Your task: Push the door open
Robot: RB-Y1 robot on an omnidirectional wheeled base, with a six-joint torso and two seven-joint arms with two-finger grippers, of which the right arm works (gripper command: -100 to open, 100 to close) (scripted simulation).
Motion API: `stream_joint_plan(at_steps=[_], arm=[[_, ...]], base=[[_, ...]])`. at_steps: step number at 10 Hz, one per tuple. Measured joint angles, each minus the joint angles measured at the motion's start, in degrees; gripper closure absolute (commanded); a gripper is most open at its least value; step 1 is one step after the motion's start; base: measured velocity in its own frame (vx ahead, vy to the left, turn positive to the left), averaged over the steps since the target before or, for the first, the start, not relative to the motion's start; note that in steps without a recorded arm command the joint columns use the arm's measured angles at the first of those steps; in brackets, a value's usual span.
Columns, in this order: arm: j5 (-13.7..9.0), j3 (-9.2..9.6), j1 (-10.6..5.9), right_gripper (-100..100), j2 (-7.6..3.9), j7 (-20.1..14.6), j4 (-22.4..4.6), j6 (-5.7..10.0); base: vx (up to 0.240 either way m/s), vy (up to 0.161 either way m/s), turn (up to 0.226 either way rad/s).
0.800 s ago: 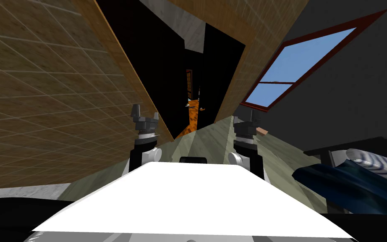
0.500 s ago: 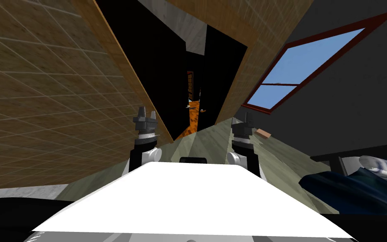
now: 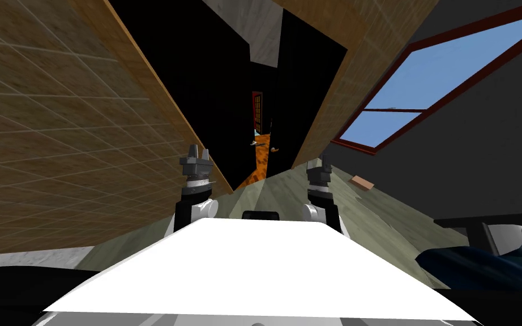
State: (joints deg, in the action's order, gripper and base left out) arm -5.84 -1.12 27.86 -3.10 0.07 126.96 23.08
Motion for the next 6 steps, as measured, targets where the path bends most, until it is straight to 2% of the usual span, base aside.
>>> stream_joint_plan(at_steps=[6], arm=[[0.24,1.0,-1.47,-100,-1.01,-0.36,-6.74,2.08]], base=[[0.094,-0.05,0.057]])
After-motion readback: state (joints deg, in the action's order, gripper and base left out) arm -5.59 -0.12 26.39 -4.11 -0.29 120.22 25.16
